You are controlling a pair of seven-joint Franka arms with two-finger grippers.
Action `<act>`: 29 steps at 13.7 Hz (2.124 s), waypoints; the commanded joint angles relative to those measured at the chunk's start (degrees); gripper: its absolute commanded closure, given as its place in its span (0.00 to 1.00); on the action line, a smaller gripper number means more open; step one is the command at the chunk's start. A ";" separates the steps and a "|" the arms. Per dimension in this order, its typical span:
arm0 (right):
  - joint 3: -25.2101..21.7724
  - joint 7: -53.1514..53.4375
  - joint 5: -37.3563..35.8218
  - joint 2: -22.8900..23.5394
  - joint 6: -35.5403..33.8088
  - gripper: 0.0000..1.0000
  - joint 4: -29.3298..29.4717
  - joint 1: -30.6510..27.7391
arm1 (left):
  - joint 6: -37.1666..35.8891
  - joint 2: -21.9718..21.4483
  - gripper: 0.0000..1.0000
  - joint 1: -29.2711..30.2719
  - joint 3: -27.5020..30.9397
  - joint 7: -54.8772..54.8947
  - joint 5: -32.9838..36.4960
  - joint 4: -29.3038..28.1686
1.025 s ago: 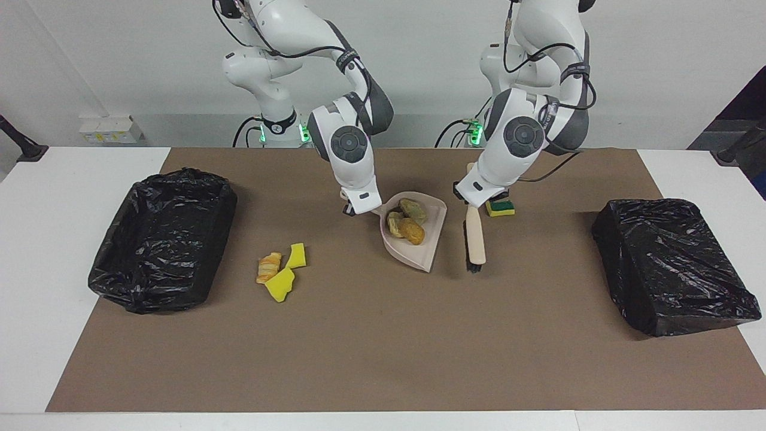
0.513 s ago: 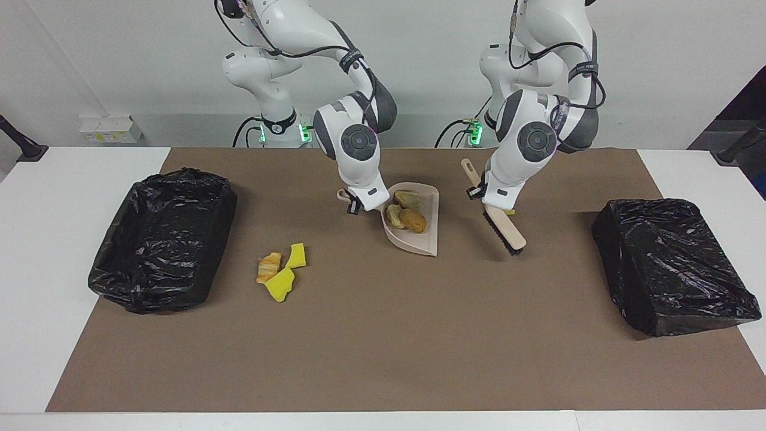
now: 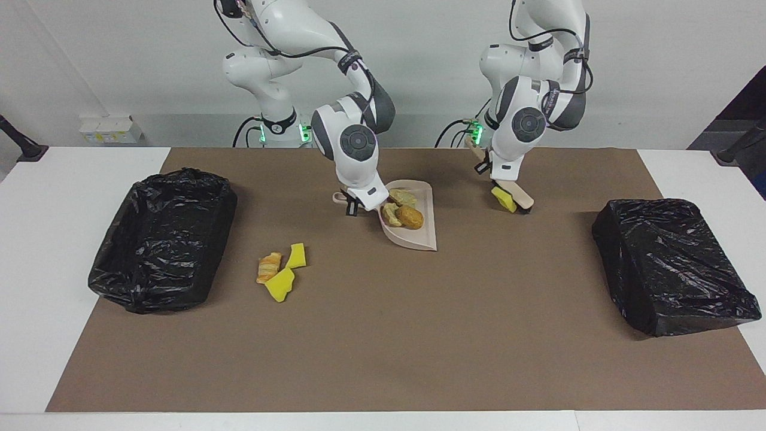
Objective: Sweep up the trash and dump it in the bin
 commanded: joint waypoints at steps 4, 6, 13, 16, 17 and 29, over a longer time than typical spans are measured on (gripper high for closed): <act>0.48 -1.21 -1.13 -1.31 -0.27 1.00 -1.31 -0.89 | 7.25 5.62 1.00 -0.75 0.47 19.59 -13.56 4.20; 0.48 -1.30 -1.13 -1.31 -0.27 1.00 -1.31 -0.89 | 8.84 6.68 1.00 -2.07 0.03 22.40 -14.80 5.51; 0.48 -1.30 -1.13 -1.31 -0.18 1.00 -1.31 -0.89 | 12.81 9.23 1.00 -8.76 -0.14 25.85 -25.00 10.08; 0.48 -1.21 -1.13 -1.31 -0.27 1.00 -1.31 -0.89 | 9.39 8.44 1.00 -8.50 -0.41 24.71 -24.13 11.76; 0.48 -1.21 -1.13 -1.31 -0.27 1.00 -1.31 -0.89 | 8.33 7.92 1.00 -8.58 -0.58 23.66 -23.25 12.28; 0.48 -1.30 -1.13 -1.31 -0.36 1.00 -1.31 -0.89 | 0.59 5.19 1.00 -13.49 -3.04 7.24 -14.72 13.43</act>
